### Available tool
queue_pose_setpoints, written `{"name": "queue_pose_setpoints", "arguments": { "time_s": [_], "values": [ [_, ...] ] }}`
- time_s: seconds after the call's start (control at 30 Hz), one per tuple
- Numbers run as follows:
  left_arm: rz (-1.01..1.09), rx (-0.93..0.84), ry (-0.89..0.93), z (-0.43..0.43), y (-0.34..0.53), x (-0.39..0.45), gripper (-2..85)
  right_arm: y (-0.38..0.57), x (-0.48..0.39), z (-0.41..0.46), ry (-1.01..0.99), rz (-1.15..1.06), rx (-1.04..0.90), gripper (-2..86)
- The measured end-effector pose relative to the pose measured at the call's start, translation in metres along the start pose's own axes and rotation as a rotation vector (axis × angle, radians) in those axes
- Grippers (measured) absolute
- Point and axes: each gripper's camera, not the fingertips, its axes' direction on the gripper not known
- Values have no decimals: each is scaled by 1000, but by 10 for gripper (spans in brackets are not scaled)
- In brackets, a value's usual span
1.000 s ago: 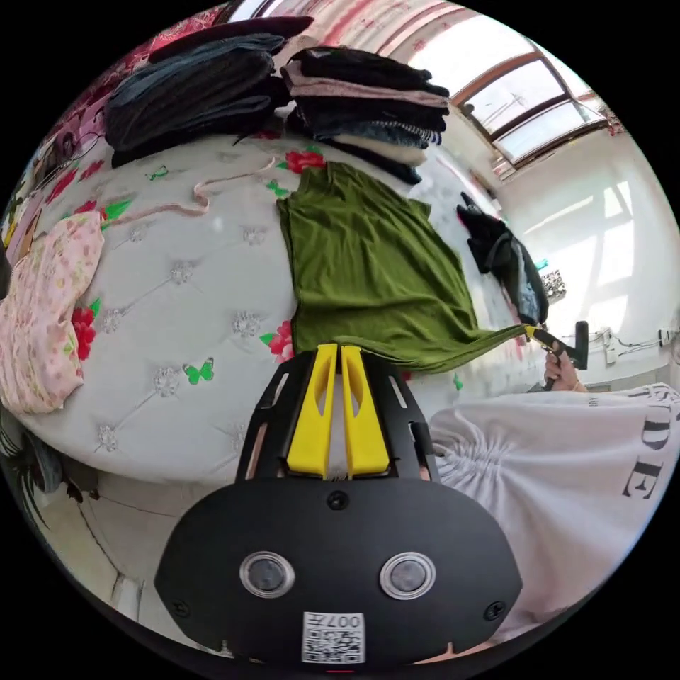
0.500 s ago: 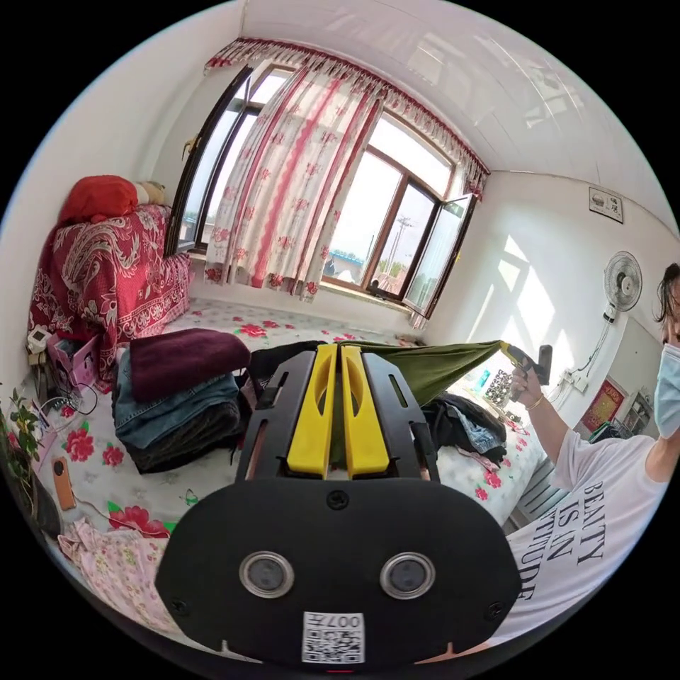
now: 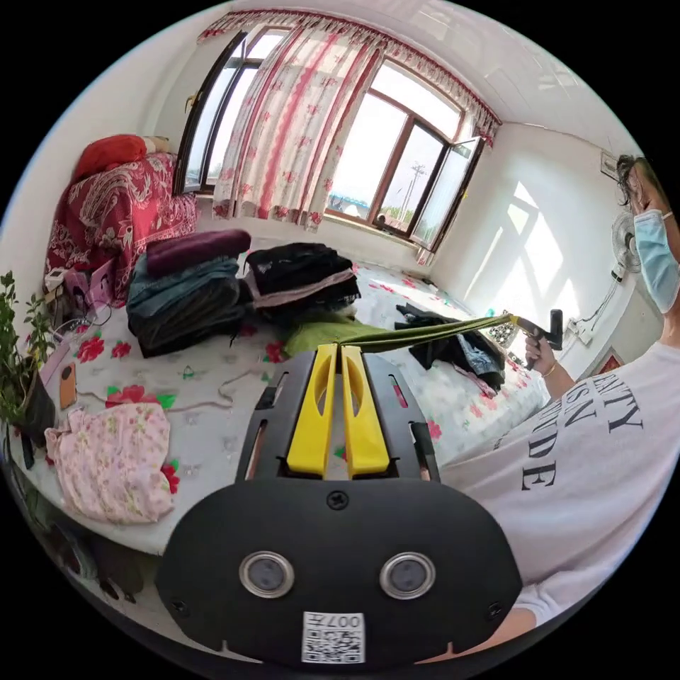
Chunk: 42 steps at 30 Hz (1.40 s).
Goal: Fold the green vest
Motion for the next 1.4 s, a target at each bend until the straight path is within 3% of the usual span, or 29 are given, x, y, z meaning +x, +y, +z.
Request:
{"name": "queue_pose_setpoints", "arguments": {
  "time_s": [0.13,0.4,0.63,0.87,1.0,1.13,1.4],
  "values": [
    [-141,-224,-3,54,81,-20,-10,69,22,38,20,166,-139,-3],
    [-287,-395,75,89,159,-59,-9,186,74,96,33,457,-364,-3],
    [-264,-384,100,107,143,-90,-9,177,102,111,9,466,-359,-3],
    [-274,-357,61,168,57,-149,-5,78,165,160,37,404,-298,-2],
    [-385,-351,8,225,21,-191,38,35,209,212,146,507,-257,4],
    [-420,-364,-49,253,17,-217,86,44,235,242,221,596,-241,18],
    [-362,-502,-89,242,103,-192,95,134,238,268,275,573,-511,49]
  ]
}}
